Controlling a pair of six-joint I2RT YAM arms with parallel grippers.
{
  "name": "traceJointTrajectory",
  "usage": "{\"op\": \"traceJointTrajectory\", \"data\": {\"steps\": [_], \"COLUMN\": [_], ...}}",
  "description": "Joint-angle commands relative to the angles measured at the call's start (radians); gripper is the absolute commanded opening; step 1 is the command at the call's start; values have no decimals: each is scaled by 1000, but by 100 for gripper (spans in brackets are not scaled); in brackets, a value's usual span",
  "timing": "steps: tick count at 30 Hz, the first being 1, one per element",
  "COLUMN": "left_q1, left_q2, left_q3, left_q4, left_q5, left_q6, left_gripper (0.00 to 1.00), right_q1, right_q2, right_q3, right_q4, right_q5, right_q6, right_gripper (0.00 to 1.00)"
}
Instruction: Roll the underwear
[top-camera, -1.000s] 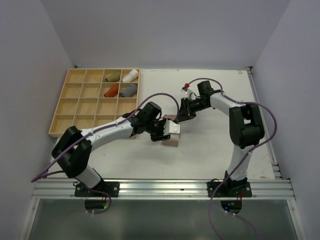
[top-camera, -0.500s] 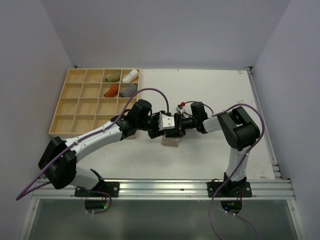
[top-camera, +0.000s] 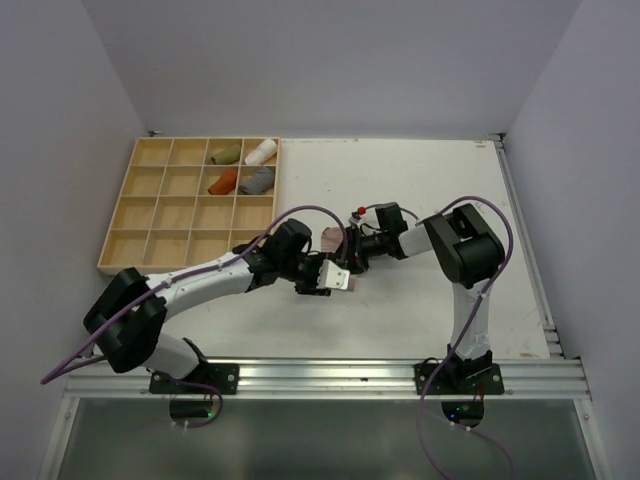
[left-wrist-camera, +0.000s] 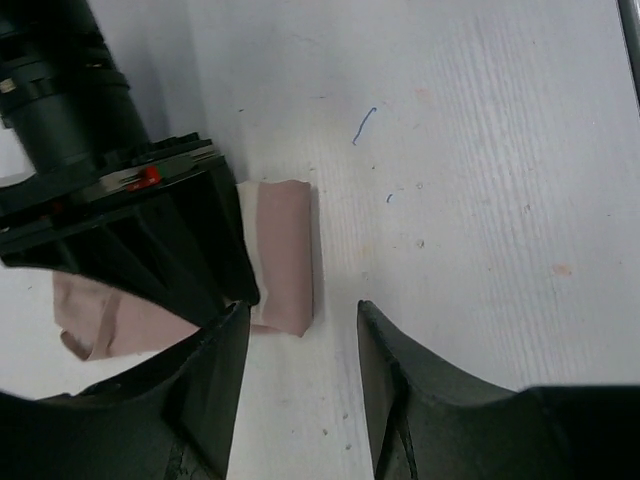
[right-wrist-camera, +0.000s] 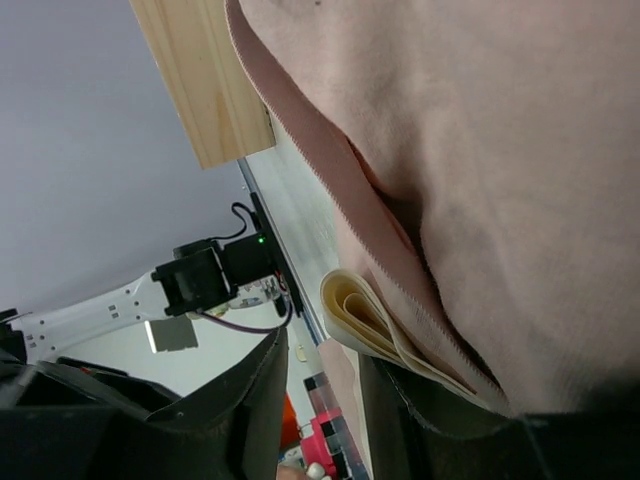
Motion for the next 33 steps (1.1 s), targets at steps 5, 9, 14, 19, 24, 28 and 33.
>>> {"op": "traceJointTrajectory", "data": {"steps": [5, 9, 14, 19, 24, 28, 33], "left_q1": [-46, -46, -46, -46, -46, -46, -46], "left_q2": [174, 204, 221, 250, 300, 347, 349], "left_q3": [17, 23, 0, -11, 28, 81, 114], "left_q4": [152, 182, 205, 200, 120, 1, -116], "left_q5": [-91, -108, -153, -161, -131, -94, -22], "left_q6": [94, 115, 129, 135, 147, 105, 69], "left_gripper": [49, 49, 49, 46, 30, 17, 2], "right_q1": [1, 1, 0, 1, 1, -8, -109], "right_q2": [48, 57, 59, 65, 56, -18, -58], "right_q3": [8, 22, 29, 42, 101, 266, 503], "right_q4": [-128, -149, -165, -184, -207, -443, -753], "right_q5": [91, 85, 85, 85, 67, 117, 220], "right_q6": [-77, -86, -94, -93, -85, -260, -477], "right_gripper": [38, 38, 38, 38, 39, 54, 68]}}
